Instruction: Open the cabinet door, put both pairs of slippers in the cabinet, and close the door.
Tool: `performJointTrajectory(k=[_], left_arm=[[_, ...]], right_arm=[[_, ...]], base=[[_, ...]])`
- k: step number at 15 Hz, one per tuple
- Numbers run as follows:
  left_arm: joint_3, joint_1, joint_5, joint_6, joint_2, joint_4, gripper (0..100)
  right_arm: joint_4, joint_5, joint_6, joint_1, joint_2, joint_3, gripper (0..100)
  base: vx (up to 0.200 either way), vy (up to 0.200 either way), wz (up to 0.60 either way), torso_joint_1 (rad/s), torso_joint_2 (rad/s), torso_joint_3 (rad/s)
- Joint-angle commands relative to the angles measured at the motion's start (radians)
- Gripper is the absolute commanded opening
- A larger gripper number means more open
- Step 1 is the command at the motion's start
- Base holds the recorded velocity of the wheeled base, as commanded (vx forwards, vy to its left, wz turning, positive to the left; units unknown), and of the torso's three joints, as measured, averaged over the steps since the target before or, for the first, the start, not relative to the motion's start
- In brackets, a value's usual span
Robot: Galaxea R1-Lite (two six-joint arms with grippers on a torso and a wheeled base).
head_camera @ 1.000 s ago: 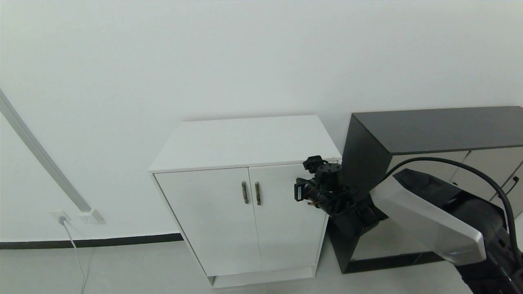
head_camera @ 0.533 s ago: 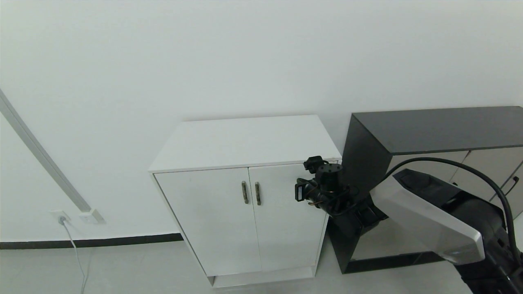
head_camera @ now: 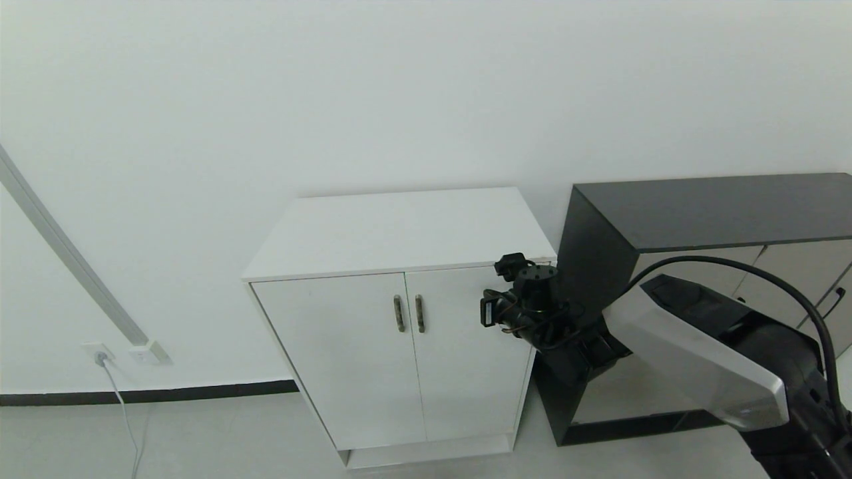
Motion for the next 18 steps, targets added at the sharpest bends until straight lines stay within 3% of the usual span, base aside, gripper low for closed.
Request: performJointTrajectory(k=[1,14,18], left_arm=[[0.0,0.0,0.0,0.0,0.0,0.0,0],[0.0,0.0,0.0,0.0,0.0,0.0,0],[0.0,0.0,0.0,0.0,0.0,0.0,0]], right_arm=[[-0.001,0.0,-0.001,0.001,-0.002,-0.002,0],[-0.001,-0.002,-0.003,0.002,0.005,-0.014,0],[-0.027,-0.005,-0.003,0.008,-0.051,0.059,0]], base=[[0.0,0.0,0.0,0.0,0.0,0.0],[0.0,0.0,0.0,0.0,0.0,0.0],[0.0,0.0,0.0,0.0,0.0,0.0]])
